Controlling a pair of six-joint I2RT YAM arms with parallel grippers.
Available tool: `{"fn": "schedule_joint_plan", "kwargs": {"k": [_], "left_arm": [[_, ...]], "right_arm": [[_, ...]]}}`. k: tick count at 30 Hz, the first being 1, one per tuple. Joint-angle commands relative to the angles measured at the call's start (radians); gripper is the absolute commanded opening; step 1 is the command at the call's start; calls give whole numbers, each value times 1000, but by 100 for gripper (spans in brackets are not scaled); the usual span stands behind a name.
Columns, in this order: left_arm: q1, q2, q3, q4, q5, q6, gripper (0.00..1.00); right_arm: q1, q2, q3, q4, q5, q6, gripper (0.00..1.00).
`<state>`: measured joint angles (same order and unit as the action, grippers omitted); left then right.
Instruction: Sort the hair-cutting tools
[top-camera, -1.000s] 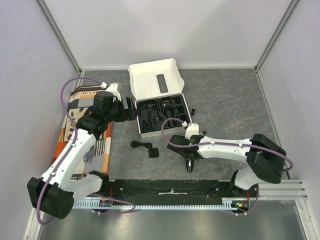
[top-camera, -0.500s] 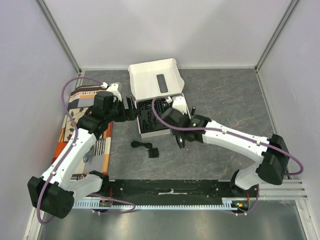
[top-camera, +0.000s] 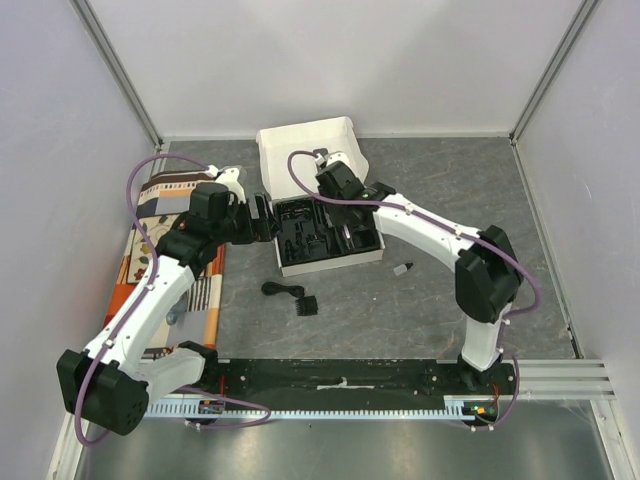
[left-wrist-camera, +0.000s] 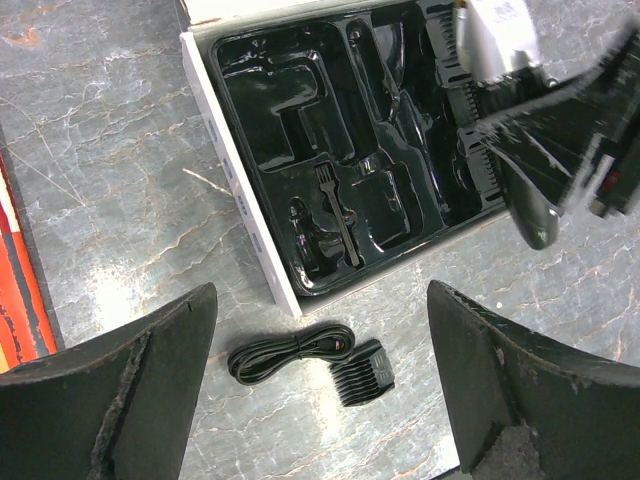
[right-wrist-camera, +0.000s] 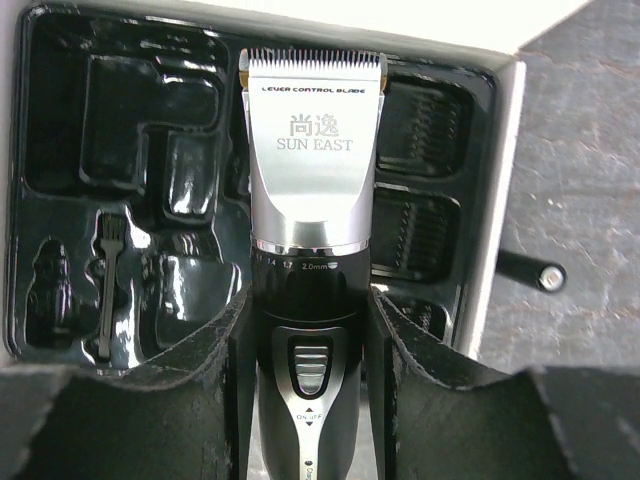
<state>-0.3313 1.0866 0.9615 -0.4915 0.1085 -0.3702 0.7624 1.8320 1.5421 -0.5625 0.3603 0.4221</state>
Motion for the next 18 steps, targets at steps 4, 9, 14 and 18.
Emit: {"fn": "schedule_joint_plan", "kwargs": {"k": [4, 9, 14, 18], "left_arm": [[5, -4, -1, 36, 22, -24, 91], [5, 1, 0, 36, 26, -24, 91], [5, 2, -1, 36, 28, -24, 91], [5, -1, -1, 37, 26, -24, 91]], "right_arm": [[-31, 121, 124, 114, -46, -25, 0], [-48, 158, 128, 116, -29, -3, 0], [-58, 179, 102, 127, -37, 20, 0], [-63, 197, 96, 147, -37, 33, 0]]}}
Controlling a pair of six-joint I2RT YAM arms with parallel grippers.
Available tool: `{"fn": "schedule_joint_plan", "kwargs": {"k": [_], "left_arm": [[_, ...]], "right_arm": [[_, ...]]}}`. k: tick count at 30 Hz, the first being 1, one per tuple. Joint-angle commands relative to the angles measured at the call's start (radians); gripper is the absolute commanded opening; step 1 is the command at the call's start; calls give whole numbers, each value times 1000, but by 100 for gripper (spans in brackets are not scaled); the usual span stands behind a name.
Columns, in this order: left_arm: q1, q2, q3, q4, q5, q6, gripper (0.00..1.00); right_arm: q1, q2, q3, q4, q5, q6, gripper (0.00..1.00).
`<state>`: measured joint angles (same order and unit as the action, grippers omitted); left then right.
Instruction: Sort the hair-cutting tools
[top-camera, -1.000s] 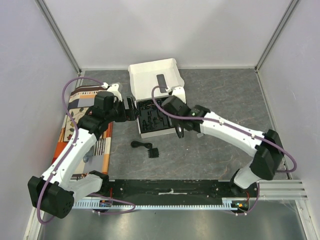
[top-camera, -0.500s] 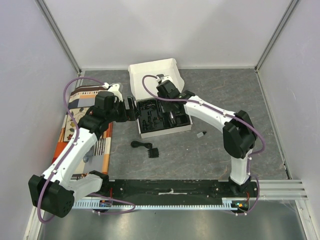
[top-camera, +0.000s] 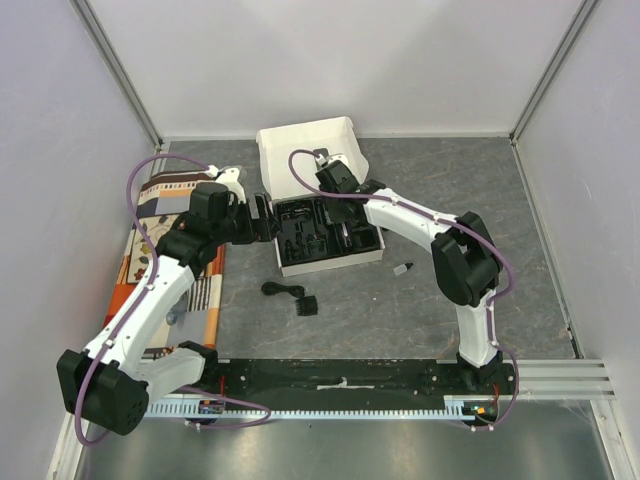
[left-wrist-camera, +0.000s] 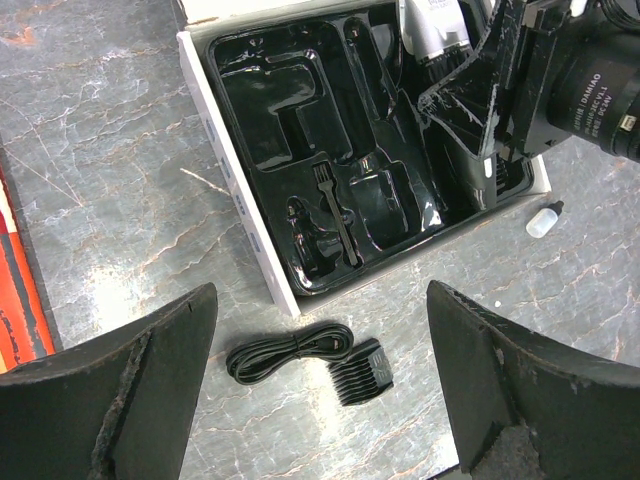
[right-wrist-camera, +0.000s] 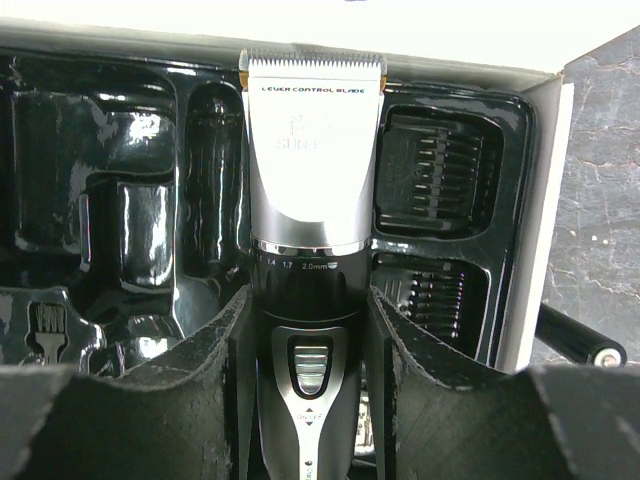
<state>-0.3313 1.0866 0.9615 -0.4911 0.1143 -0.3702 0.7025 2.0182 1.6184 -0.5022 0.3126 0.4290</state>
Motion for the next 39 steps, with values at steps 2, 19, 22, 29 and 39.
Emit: {"fn": "schedule_joint_plan", "kwargs": {"k": [2, 19, 22, 29, 39], "left_arm": [[5, 1, -1, 37, 19, -24, 91], [5, 6, 2, 37, 30, -24, 91], [5, 6, 2, 37, 31, -24, 91], [5, 6, 2, 37, 35, -24, 91], [5, 7, 0, 37, 39, -24, 91]], "right_arm": [[-5, 20, 23, 88, 8, 33, 0], [-9, 22, 8, 91, -14, 80, 46], [-9, 1, 9, 85, -17, 79, 51], [-8, -29, 37, 54, -24, 60, 64], [-8, -78, 51, 51, 11, 47, 36]]}}
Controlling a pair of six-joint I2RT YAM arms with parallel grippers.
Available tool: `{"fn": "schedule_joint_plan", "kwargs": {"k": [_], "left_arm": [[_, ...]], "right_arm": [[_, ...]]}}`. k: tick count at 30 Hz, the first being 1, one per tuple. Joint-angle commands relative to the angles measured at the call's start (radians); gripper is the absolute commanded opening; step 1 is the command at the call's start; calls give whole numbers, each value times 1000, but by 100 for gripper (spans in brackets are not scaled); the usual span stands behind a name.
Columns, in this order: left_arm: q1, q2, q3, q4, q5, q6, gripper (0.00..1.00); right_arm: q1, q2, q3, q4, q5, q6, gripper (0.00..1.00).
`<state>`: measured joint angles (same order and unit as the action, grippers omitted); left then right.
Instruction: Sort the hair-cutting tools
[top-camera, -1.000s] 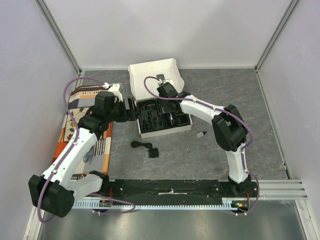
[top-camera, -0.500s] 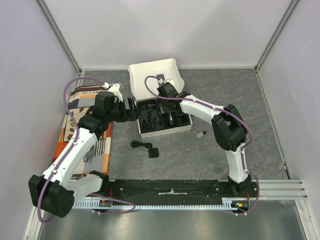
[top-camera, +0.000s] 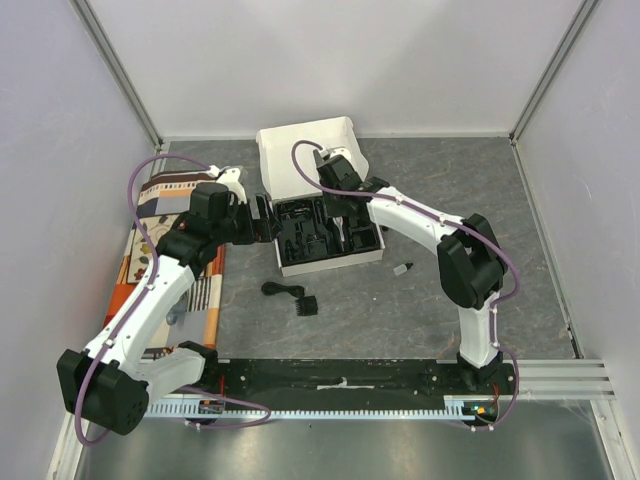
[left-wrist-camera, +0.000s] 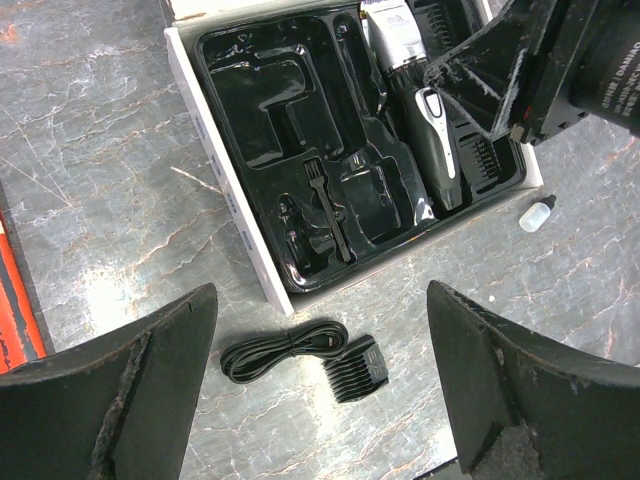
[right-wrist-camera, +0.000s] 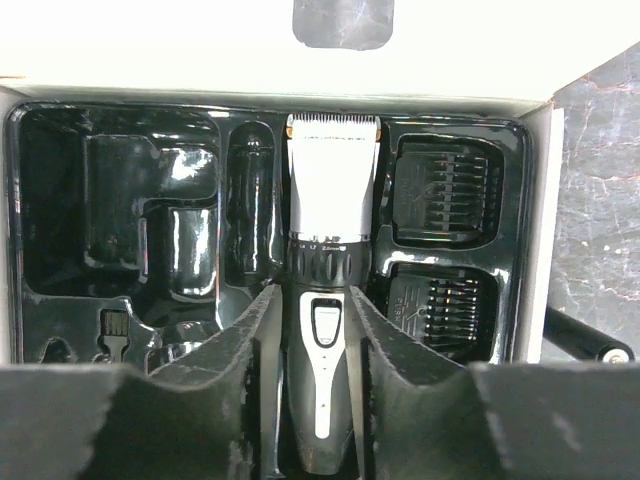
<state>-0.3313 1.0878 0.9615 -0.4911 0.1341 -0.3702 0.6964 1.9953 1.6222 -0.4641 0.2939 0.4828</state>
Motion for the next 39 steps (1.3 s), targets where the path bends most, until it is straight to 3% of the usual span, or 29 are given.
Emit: {"fn": "schedule_joint_plan", "kwargs": {"k": [1, 2, 5, 23, 33, 36, 39], "left_arm": [[5, 6, 0, 37, 21, -24, 91], [5, 6, 0, 39, 21, -24, 91], [5, 7, 2, 39, 21, -24, 91], [5, 9, 0, 40, 32, -24, 91], [5, 6, -1, 40, 32, -26, 91], [5, 0, -1, 40, 30, -24, 91], [5, -2, 0, 39, 30, -26, 91]], "right_arm": [[-1, -52, 51, 12, 37, -12, 28], [-1, -50, 54, 10, 39, -13, 14], [-1, -23, 67, 4, 37, -13, 0], [-1, 69, -87, 65, 5, 25, 0], [3, -61, -93, 64, 22, 7, 0], [9, -145, -104, 44, 40, 4, 12], [14, -226, -140, 32, 39, 4, 31]]}}
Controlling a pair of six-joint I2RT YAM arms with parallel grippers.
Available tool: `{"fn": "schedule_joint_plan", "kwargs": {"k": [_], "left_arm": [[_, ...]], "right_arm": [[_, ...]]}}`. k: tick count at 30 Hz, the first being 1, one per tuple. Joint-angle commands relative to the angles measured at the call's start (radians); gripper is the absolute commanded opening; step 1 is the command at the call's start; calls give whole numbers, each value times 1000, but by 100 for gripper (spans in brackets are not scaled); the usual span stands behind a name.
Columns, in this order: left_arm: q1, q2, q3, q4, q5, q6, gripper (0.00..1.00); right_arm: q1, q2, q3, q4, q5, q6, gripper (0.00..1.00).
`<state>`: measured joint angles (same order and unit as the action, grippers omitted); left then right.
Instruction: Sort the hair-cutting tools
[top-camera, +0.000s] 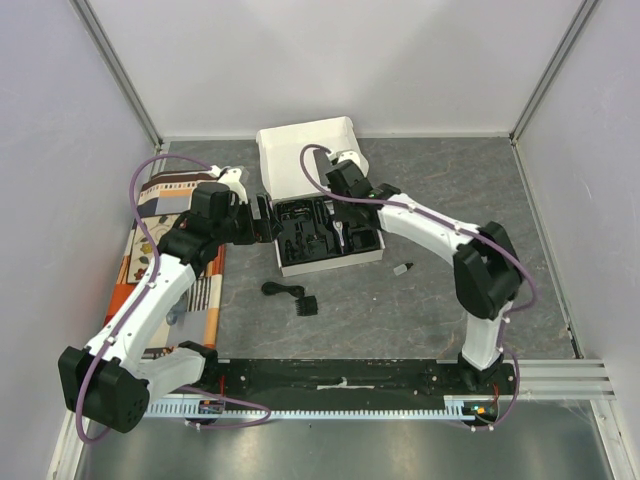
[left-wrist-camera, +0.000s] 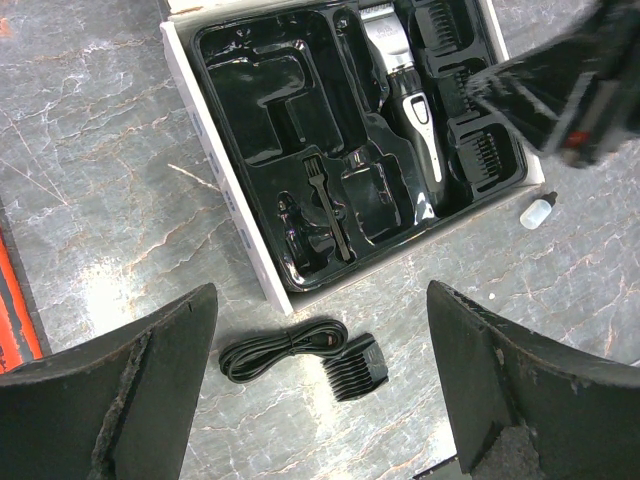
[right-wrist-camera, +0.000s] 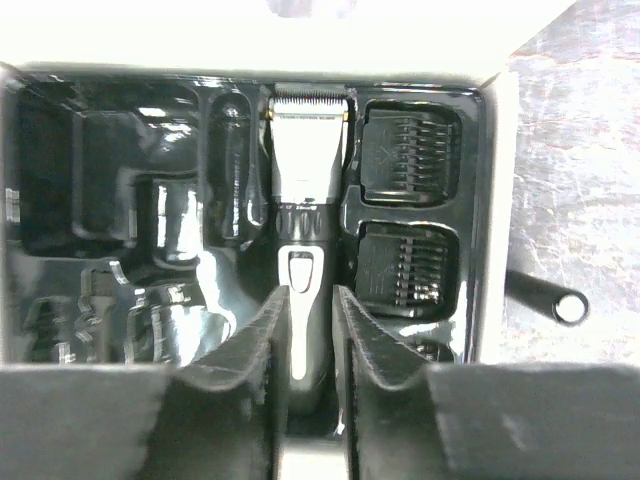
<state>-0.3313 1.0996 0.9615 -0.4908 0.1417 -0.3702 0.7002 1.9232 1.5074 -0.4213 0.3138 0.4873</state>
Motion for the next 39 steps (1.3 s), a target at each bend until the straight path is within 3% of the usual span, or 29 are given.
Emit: {"fn": "schedule_joint_plan", "kwargs": {"k": [1, 4, 8, 14, 19, 30, 39], "left_arm": [[5, -14, 0, 38, 24, -24, 91], [5, -18, 3, 40, 32, -24, 91], [5, -29, 2, 41, 41, -24, 91], [3, -44, -1, 46, 56, -24, 91], [5, -49, -3, 47, 61, -24, 91], [5, -61, -7, 55, 75, -27, 91], [5, -60, -7, 58, 91, -32, 90]], "right_arm": [[10, -173, -38, -19, 19, 5, 39], [12, -262, -102, -65, 53, 33, 52], [13, -329, -183, -135, 126, 77, 60], [13, -473, -386, -172, 185, 163, 61], [13, -546, -461, -229, 270, 226, 62], [13, -517, -576, -301, 343, 653, 61], [13, -438, -569, -304, 369, 820, 55]]}}
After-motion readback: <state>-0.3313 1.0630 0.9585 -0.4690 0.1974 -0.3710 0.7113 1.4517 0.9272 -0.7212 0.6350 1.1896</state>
